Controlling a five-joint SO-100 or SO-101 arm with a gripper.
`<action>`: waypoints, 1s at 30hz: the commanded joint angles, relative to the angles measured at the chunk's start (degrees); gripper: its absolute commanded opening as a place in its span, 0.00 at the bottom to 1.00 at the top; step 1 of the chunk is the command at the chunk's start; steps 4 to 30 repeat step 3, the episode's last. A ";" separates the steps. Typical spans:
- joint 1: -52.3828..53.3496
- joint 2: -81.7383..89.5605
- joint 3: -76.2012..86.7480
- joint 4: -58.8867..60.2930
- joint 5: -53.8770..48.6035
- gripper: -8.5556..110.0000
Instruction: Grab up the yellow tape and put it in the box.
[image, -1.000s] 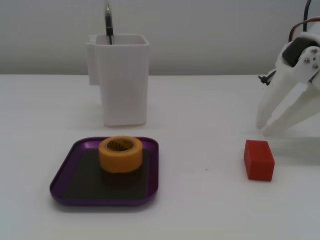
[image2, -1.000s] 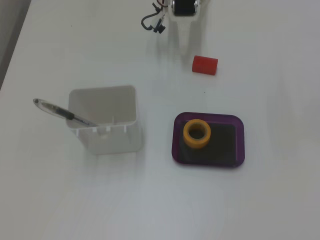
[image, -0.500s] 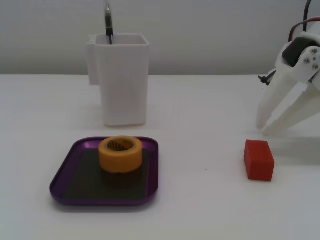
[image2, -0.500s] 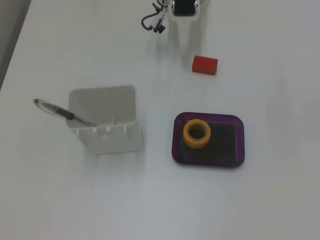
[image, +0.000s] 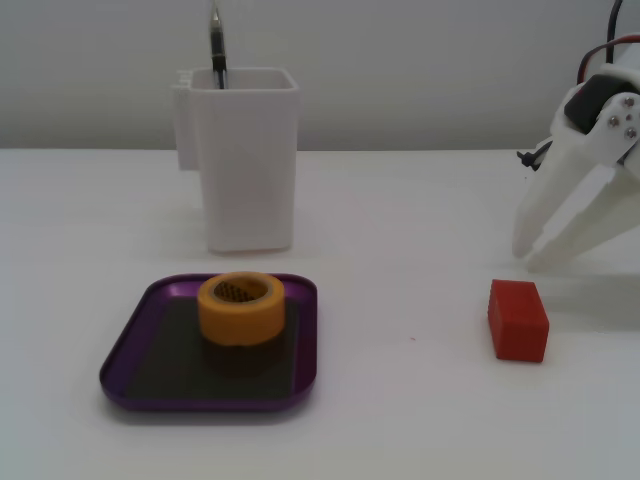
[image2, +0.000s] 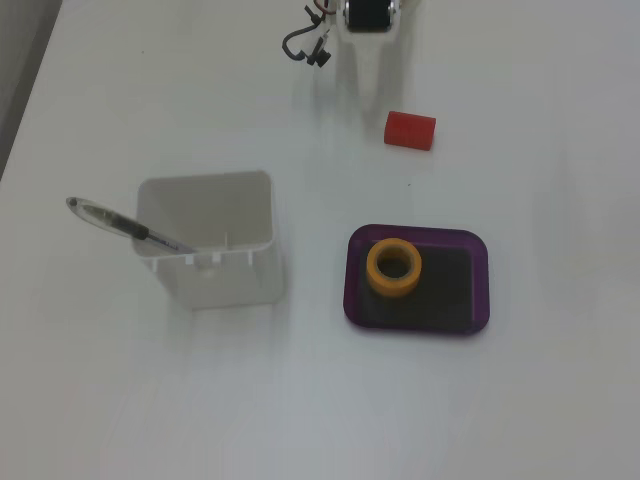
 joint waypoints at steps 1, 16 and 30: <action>-0.09 4.04 0.70 -0.97 -0.26 0.07; -0.09 4.04 0.70 -0.97 -0.26 0.07; -0.09 4.04 0.70 -0.97 -0.26 0.07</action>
